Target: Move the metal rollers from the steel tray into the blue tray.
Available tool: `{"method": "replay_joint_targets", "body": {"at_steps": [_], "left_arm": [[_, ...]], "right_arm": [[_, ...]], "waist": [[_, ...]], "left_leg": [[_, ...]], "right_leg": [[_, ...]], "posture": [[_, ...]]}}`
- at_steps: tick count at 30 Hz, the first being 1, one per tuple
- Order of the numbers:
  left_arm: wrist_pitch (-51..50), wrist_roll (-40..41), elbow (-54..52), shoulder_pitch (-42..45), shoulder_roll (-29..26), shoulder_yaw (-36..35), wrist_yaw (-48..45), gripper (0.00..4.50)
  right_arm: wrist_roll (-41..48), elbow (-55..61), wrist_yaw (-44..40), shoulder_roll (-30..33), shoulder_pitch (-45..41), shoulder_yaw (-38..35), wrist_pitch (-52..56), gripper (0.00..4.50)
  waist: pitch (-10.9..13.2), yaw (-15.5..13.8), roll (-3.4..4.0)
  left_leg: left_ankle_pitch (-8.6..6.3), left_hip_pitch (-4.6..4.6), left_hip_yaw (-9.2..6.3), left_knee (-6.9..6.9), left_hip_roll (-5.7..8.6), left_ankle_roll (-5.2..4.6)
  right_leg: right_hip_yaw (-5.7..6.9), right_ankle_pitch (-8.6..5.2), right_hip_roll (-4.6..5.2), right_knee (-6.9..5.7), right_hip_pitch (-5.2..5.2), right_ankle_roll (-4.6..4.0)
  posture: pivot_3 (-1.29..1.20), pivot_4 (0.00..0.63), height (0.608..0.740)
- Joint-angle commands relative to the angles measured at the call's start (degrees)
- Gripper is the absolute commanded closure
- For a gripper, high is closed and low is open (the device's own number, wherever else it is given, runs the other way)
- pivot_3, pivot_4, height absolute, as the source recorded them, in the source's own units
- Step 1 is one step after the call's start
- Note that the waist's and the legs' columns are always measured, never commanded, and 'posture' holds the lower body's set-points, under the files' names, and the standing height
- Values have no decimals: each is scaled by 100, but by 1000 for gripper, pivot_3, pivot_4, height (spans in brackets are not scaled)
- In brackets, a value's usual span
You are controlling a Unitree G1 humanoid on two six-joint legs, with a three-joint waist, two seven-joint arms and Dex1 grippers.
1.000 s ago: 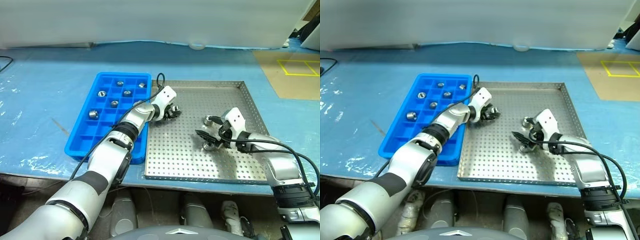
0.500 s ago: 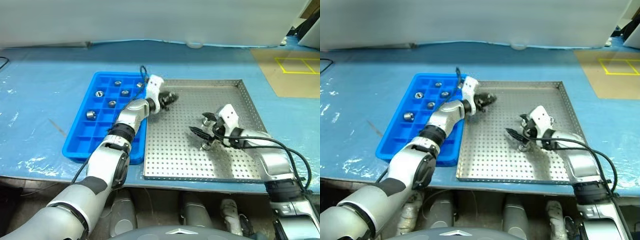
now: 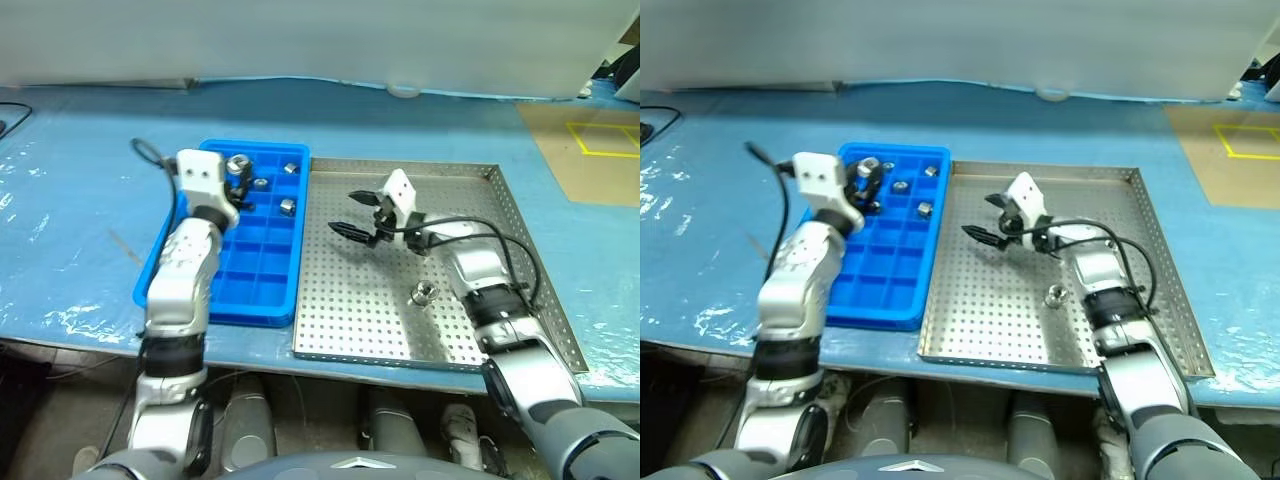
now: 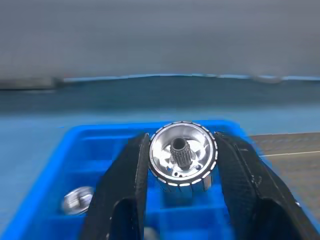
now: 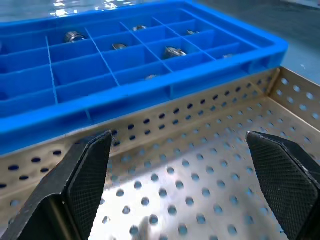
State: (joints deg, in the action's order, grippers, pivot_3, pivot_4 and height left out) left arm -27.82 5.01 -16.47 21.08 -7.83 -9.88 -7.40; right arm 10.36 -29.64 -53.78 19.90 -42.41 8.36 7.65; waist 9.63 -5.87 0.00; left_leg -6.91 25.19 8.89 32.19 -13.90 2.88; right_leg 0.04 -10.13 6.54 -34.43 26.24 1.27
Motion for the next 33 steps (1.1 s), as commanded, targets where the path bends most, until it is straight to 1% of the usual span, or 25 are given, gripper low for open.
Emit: {"method": "replay_joint_targets", "body": {"at_steps": [1, 5, 10, 14, 19, 21, 22, 24, 26, 29, 30, 33], "left_arm": [[-562, -94, -1094, -496, -213, -134, 185, 2863], [-988, 33, -1992, -1393, -315, -238, 141, 2863], [-1446, 92, -2597, -2223, -313, -262, 216, 2863], [-1619, 38, -2746, -2818, -101, -162, 427, 2863], [-1737, -29, -2725, -2981, 32, -47, 606, 2863], [-1723, 39, -2591, -2918, 59, -30, 577, 2123], [-1664, 83, -2495, -2837, 34, -35, 521, 1852], [-1570, 304, -2252, -2488, 17, -103, 340, 1189], [-1463, 933, -2024, -1970, -15, -124, -275, 555], [-1040, 1303, -1494, -1204, -496, 83, -1278, 555], [-951, 1412, -1284, -1001, -605, 154, -1541, 555], [-503, 1495, -463, -349, -896, 578, -2339, 555]], "right_arm": [[-97, -528, -227, -161, -376, 24, -487, 0], [-191, -1031, -357, -399, -606, 36, -805, 0], [-283, -1350, -435, -538, -719, 5, -1008, 0], [-379, -1479, -458, -515, -669, 32, -1107, 0], [-409, -1435, -445, -555, -598, 21, -1152, 0], [-385, -1313, -415, -550, -537, -5, -1107, 0], [-371, -1254, -398, -536, -504, -23, -1081, 0], [-372, -1170, -325, -468, -440, -77, -1057, 0], [-278, -959, -277, -378, -337, -200, -925, 0], [67, -282, -285, -221, -39, -484, -503, 0], [165, -17, -259, -168, 88, -568, -353, 0], [359, 910, -23, 50, 544, -791, 169, 0]], "waist": [[0, -65, 0], [0, -209, -1], [1, -321, -1], [0, -326, -1], [0, -334, -1], [0, -329, -1], [0, -327, -1], [0, -337, 0], [-1, -401, 3], [0, -466, 0], [0, -445, 1], [0, -347, 1]], "left_leg": [[0, 2, -3, -1, 0, 0], [0, 7, -12, 0, 0, 2], [2, 7, -20, -2, -5, 6], [1, 4, -24, -2, -5, 7], [1, 0, -30, -7, -8, 7], [2, 1, -30, -6, -6, 7], [2, 1, -29, -5, -6, 8], [2, -1, -29, -6, -6, 8], [3, 0, -29, -6, -5, 9], [3, 2, -31, -3, -3, 10], [3, 0, -30, -1, -1, 10], [4, -7, -27, 6, 14, 11]], "right_leg": [[3, 0, 0, 0, 0, 0], [8, -1, 0, 2, -1, 0], [9, -2, -7, -2, 0, 0], [8, -3, -8, -2, -2, 3], [10, -22, -13, -2, -3, 34], [8, -24, -12, -2, -3, 36], [6, -23, -12, -1, -3, 36], [7, -17, -13, -2, -3, 26], [6, -9, -13, -6, -4, 12], [4, -13, -12, -21, -7, 19], [-1, -22, -12, -21, -8, 34], [-19, -21, -8, -21, -10, 36]], "posture": [[271, 150, 740], [327, 150, 740], [347, 150, 740], [356, 150, 740], [356, 150, 740], [331, 150, 740], [309, 150, 740], [287, 150, 740], [261, 150, 740], [185, 150, 740], [141, 150, 740], [78, 150, 740]]}}
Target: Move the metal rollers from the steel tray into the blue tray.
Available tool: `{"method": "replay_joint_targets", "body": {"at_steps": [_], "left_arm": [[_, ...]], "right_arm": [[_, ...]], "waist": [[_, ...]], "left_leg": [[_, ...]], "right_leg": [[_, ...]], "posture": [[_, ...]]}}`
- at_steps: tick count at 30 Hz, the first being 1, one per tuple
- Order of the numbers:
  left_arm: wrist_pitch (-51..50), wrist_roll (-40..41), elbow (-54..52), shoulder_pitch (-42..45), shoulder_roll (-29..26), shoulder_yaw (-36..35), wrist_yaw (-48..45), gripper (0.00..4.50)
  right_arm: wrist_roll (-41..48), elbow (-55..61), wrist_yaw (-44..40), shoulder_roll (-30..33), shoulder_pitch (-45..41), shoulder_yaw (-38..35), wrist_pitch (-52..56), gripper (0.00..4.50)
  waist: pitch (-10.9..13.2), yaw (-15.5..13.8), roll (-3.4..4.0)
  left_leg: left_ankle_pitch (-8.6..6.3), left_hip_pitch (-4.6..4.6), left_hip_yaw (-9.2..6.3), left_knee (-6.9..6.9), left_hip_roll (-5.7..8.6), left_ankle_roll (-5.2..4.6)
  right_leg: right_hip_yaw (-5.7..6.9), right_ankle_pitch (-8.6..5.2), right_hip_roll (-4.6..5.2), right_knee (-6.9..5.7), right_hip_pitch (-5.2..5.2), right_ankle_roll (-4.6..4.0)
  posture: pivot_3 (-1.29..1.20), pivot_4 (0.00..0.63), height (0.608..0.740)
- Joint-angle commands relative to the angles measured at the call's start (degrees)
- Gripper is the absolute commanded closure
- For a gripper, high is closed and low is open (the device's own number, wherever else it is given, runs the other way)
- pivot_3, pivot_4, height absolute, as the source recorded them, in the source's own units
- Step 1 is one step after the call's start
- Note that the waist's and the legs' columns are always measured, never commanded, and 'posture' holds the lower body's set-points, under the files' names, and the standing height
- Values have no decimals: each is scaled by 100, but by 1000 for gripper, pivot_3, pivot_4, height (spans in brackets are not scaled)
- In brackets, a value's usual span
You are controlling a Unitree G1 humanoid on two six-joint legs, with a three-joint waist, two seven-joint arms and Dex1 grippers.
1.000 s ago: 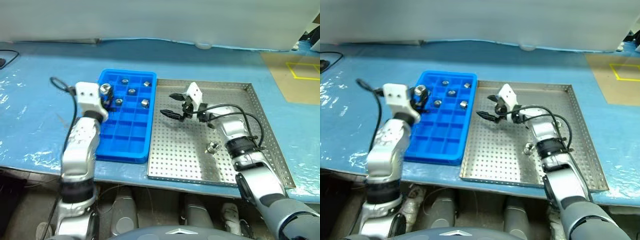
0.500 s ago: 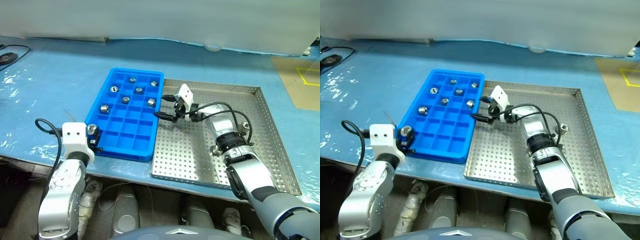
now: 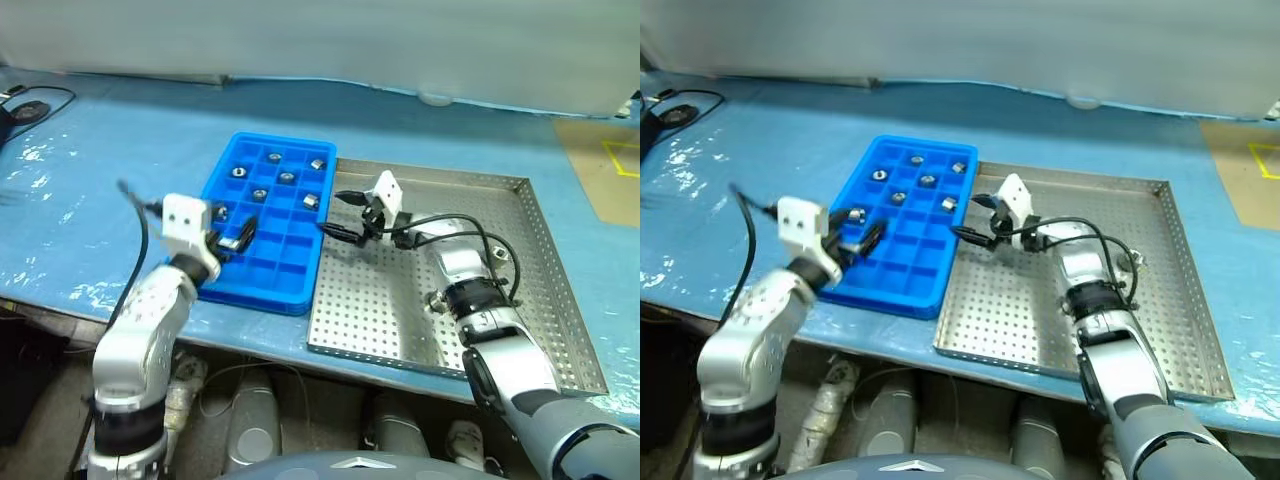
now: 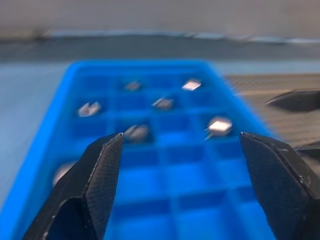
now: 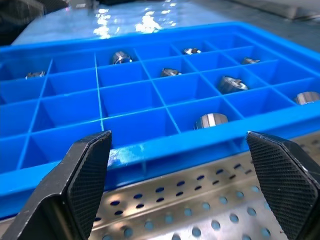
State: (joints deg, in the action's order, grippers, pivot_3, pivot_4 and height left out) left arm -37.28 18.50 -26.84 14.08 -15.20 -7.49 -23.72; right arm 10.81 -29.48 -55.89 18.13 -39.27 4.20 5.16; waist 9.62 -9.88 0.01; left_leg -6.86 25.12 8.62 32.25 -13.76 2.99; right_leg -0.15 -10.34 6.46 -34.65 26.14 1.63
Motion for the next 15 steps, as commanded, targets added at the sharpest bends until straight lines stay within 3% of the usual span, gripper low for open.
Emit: {"method": "replay_joint_targets", "body": {"at_steps": [1, 11, 15], "left_arm": [[599, 188, 864, 579, -161, 461, -922, 555], [1905, -49, 4243, 2575, 748, 1730, -2707, 555], [2475, -304, 5552, 3107, 1217, 1898, -2850, 555]], "right_arm": [[407, 1213, 272, 304, 390, -473, 620, 0], [952, 3858, 1235, 1168, 2155, -1486, 2167, 0], [1127, 4560, 1546, 1381, 2774, -1869, 2559, 0]], "waist": [[0, 107, 0], [-5, 557, 7], [-5, 762, 8]], "left_leg": [[3, -1, 0, 2, 0, 4], [17, -8, 23, -7, -4, 24], [10, -17, 29, -7, -5, 13]], "right_leg": [[-1, 16, 0, -1, -1, -22], [-20, 20, -9, 9, 6, -26], [-29, 20, -10, 6, 6, -23]], "posture": [[44, 150, 740], [-233, 150, 740], [-330, 150, 740]]}}
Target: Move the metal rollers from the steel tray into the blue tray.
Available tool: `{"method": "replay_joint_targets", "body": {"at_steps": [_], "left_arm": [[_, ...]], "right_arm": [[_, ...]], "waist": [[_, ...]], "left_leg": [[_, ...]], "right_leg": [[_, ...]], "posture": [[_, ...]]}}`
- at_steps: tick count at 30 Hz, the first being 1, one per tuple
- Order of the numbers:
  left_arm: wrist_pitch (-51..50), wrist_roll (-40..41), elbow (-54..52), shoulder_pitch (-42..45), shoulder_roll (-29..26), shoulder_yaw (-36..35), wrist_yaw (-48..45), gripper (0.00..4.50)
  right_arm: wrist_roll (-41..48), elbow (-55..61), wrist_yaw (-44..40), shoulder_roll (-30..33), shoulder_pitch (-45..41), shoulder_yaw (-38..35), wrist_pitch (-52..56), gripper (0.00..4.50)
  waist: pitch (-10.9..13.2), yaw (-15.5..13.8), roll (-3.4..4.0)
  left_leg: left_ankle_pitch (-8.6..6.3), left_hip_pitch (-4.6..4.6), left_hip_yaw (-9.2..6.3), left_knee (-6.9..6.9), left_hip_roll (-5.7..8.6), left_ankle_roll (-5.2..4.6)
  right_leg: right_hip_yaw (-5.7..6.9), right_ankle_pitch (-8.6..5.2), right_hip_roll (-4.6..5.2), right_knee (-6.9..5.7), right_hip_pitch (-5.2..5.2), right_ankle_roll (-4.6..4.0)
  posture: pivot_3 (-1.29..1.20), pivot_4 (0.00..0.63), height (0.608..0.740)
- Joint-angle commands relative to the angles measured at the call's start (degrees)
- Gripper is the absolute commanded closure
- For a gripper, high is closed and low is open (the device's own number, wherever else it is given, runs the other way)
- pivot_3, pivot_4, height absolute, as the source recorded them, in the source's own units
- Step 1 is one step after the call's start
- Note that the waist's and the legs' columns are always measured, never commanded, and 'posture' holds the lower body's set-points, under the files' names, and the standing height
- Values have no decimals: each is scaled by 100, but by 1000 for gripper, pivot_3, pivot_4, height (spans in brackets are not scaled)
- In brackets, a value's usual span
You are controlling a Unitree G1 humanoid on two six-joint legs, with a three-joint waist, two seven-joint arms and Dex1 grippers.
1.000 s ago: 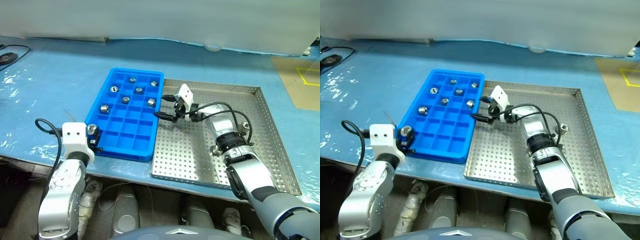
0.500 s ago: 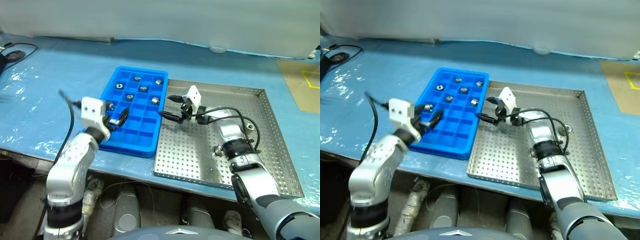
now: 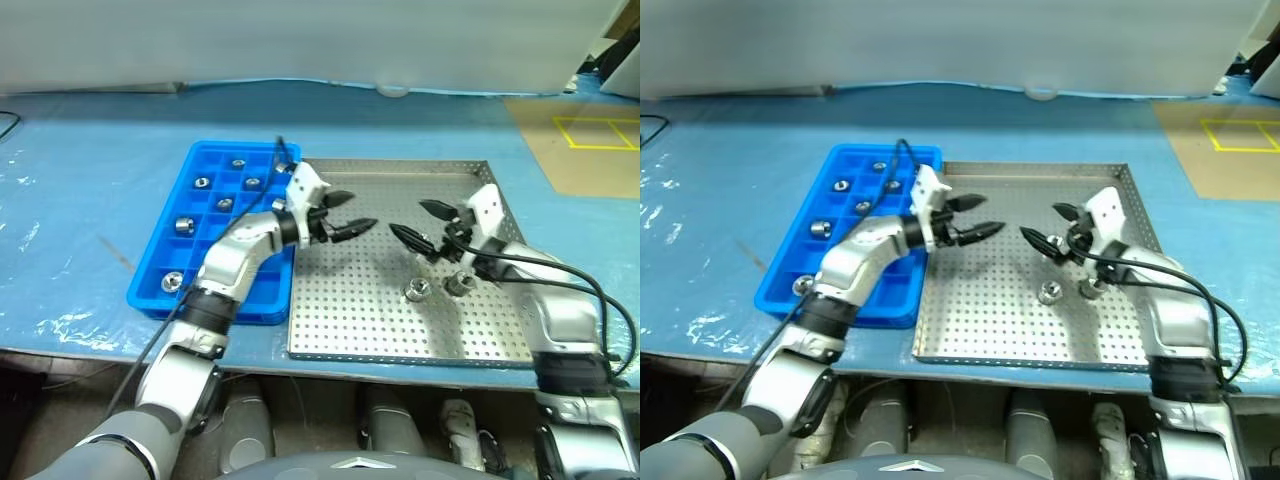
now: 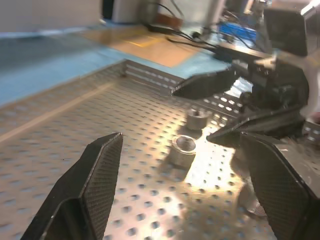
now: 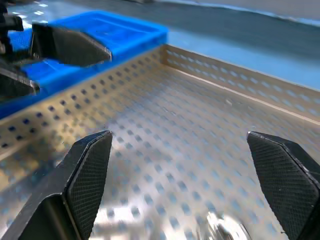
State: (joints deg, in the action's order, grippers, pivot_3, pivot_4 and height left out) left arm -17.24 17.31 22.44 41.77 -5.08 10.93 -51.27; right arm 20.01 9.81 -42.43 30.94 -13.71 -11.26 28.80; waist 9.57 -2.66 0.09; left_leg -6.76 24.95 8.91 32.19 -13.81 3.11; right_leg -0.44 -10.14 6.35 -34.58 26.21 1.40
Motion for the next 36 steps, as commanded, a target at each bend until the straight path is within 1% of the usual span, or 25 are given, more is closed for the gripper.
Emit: {"method": "replay_joint_targets", "body": {"at_steps": [1, 4, 8, 9, 11, 14, 17, 20, 24, 26, 28, 29, 30, 31, 32, 34, 36], "left_arm": [[606, -261, 981, 475, 330, 64, -66, 555], [956, -438, 1717, 800, 609, 110, -184, 555], [1231, -626, 2363, 1077, 797, 134, -480, 555], [1371, -752, 2559, 1146, 820, 157, -414, 555], [1699, -945, 3062, 1382, 919, 48, 11, 555], [1952, -1011, 3724, 1706, 1043, -175, 310, 555], [2243, -1134, 4279, 1960, 1184, -309, 679, 555], [2350, -1106, 4579, 2144, 1420, -492, 700, 555], [2433, -1331, 4836, 2271, 1626, -478, 886, 555], [2410, -1450, 4936, 2277, 1679, -445, 1012, 555], [2349, -1753, 5062, 2242, 1659, -275, 1342, 555], [2313, -1799, 5114, 2207, 1651, -298, 1494, 555], [2293, -1821, 5146, 2184, 1650, -334, 1587, 939], [2267, -1797, 5162, 2169, 1666, -392, 1543, 1117], [2246, -1740, 5163, 2160, 1688, -469, 1459, 1422], [2250, -1621, 5124, 2172, 1718, -619, 1292, 2182], [2223, -1457, 5062, 2219, 1731, -820, 1158, 2779]], "right_arm": [[251, 810, 289, 133, 370, -418, 286, 0], [431, 1370, 521, 187, 775, -717, 585, 0], [515, 1880, 861, 167, 1288, -1063, 790, 0], [544, 2002, 937, 134, 1413, -1146, 826, 0], [621, 2237, 1069, 69, 1642, -1268, 878, 0], [651, 2437, 1270, 8, 1813, -1301, 919, 0], [632, 2557, 1452, -70, 1940, -1289, 887, 0], [650, 2715, 1562, -97, 2082, -1302, 906, 0], [659, 2883, 1693, -95, 2250, -1365, 953, 0], [662, 2970, 1759, -77, 2330, -1404, 972, 0], [686, 3073, 1832, -84, 2393, -1476, 979, 0], [727, 3142, 1869, -97, 2415, -1535, 991, 0], [762, 3189, 1895, -105, 2429, -1576, 1002, 0], [793, 3203, 1922, -114, 2434, -1620, 1008, 0], [789, 3192, 1940, -101, 2444, -1637, 1007, 0], [747, 3132, 1967, -78, 2448, -1581, 977, 0], [715, 3070, 1988, -89, 2403, -1470, 941, 0]], "waist": [[0, 65, 1], [-1, 183, 1], [-2, 316, 0], [-2, 345, 0], [-3, 381, 0], [-6, 478, 4], [-6, 532, 3], [-7, 564, 4], [-7, 689, 3], [-7, 739, 4], [-7, 803, 4], [-7, 837, 4], [-7, 874, 4], [-7, 912, 4], [-7, 961, 4], [-7, 1016, 3], [-7, 1085, 3]], "left_leg": [[0, -2, 3, 0, 0, 0], [-2, -8, 13, 5, 3, -3], [-11, -19, 48, 8, 6, -19], [-15, -18, 52, 9, 7, -24], [-20, -17, 62, 8, 8, -33], [-30, -6, 75, 9, 9, -49], [-51, 10, 92, 30, 20, -82], [-63, 13, 105, 36, 21, -99], [-71, 15, 111, 35, 20, -109], [-74, 15, 112, 35, 20, -110], [-75, 16, 112, 36, 20, -111], [-76, 16, 112, 40, 20, -112], [-78, 17, 112, 46, 20, -116], [-80, 19, 112, 51, 20, -117], [-80, 20, 112, 53, 20, -117], [-82, 20, 112, 59, 21, -119], [-82, 21, 112, 60, 21, -119]], "right_leg": [[-3, 0, 1, 0, 0, 1], [-18, -20, 1, 2, -2, 50], [-56, -16, 1, 14, 0, 65], [-60, -14, 0, 22, 0, 68], [-70, -9, 0, 40, 0, 78], [-81, 2, -1, 88, -4, 96], [-102, 6, 7, 103, -2, 103], [-108, 7, 11, 112, -3, 104], [-109, 7, 11, 123, -3, 104], [-109, 6, 11, 126, -3, 104], [-109, 6, 11, 128, -3, 106], [-109, 5, 11, 129, -5, 106], [-109, 5, 11, 130, -6, 107], [-109, 5, 12, 130, -6, 108], [-109, 5, 12, 130, -7, 109], [-109, 5, 14, 135, -11, 109], [-109, 5, 14, 141, -11, 110]], "posture": [[-357, 150, 740], [-428, 150, 740], [-502, 150, 740], [-522, 150, 740], [-553, 150, 740], [-577, 150, 740], [-617, 150, 740], [-652, 150, 740], [-683, 150, 740], [-692, 150, 740], [-713, 150, 740], [-719, 150, 740], [-719, 150, 740], [-721, 150, 740], [-721, 150, 740], [-721, 150, 740], [-706, 150, 740]]}}
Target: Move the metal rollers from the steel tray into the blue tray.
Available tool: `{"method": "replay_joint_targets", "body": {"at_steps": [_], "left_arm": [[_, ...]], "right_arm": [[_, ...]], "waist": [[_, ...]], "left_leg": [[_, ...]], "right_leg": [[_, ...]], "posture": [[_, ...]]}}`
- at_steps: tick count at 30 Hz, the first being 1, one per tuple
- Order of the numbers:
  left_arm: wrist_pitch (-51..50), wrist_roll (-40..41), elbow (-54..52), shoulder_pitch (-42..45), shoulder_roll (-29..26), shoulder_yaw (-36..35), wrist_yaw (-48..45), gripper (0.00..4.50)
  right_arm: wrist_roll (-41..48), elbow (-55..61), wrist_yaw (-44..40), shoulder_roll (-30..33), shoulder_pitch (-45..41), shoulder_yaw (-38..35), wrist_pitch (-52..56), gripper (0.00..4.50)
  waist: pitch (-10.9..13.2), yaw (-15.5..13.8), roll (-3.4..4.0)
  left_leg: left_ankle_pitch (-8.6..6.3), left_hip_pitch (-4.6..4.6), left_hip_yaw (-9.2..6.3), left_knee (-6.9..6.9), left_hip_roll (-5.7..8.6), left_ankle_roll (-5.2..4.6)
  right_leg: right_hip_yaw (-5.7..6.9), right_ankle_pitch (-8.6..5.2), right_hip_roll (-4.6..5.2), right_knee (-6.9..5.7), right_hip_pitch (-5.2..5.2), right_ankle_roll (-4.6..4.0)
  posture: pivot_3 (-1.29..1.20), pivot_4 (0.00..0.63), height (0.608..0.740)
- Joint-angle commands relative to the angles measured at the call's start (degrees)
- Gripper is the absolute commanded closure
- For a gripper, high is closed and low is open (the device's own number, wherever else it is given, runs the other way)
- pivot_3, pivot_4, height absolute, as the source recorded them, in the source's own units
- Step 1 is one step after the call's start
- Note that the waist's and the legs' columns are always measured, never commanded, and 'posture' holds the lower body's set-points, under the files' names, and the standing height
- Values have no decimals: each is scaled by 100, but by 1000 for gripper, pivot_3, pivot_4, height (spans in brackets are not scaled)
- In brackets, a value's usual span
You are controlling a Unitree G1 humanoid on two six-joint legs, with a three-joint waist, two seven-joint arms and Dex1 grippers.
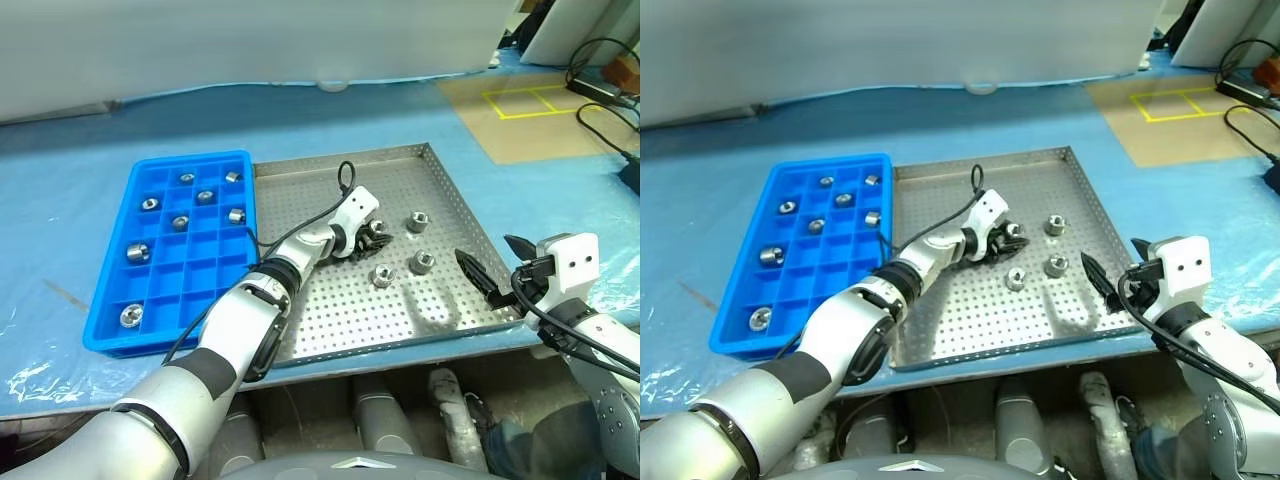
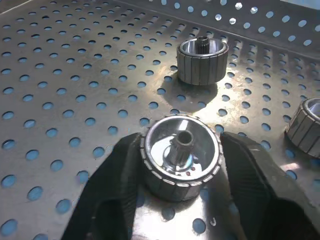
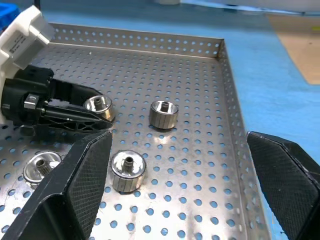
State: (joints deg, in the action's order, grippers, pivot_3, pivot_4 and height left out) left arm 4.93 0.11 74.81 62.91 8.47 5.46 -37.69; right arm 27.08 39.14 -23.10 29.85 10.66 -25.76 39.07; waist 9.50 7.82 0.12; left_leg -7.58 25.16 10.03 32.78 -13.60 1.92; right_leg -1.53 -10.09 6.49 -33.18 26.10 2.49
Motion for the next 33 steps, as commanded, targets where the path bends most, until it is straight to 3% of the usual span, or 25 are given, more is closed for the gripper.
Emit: {"method": "replay_joint_targets", "body": {"at_steps": [1, 9, 15, 27, 33], "left_arm": [[-29, 387, -223, 146, 363, -416, -257, 2801], [-153, 949, -1535, -42, -62, -974, -205, 2801], [-966, 795, -4599, -1373, -492, -854, 800, 2801], [-3107, 687, -8605, -3145, -1445, -1024, 2299, 2801], [-4167, 712, -10215, -4403, -1749, -1225, 2659, 2801]], "right_arm": [[2, 76, 51, 5, -104, 78, -111, 0], [-278, -1060, -369, 156, -1390, 1186, -441, 0], [-550, -2657, -1130, -16, -2896, 2136, -1075, 0], [-1107, -5654, -2538, -890, -4876, 3200, -2537, 0], [-1299, -6733, -2906, -1293, -5425, 3296, -3102, 0]], "waist": [[0, 78, -1], [2, 228, -3], [1, 127, -2], [2, -1191, -3], [2, -1519, -4]], "left_leg": [[0, 0, 0, 1, 2, 0], [-5, 7, 0, 21, 16, -8], [-12, 2, -1, 27, 25, -22], [4, 6, -1, 21, -9, -35], [-1, 11, -7, 21, -10, -5]], "right_leg": [[0, 0, 2, 1, -1, 0], [3, 1, 23, -1, 2, 0], [31, 35, 54, -33, -4, -53], [80, 34, 53, -55, -7, -66], [105, 32, 63, -60, -13, -69]], "posture": [[-696, 150, 740], [-500, 150, 740], [-262, 150, 740], [140, 150, 740], [255, 150, 740]]}}
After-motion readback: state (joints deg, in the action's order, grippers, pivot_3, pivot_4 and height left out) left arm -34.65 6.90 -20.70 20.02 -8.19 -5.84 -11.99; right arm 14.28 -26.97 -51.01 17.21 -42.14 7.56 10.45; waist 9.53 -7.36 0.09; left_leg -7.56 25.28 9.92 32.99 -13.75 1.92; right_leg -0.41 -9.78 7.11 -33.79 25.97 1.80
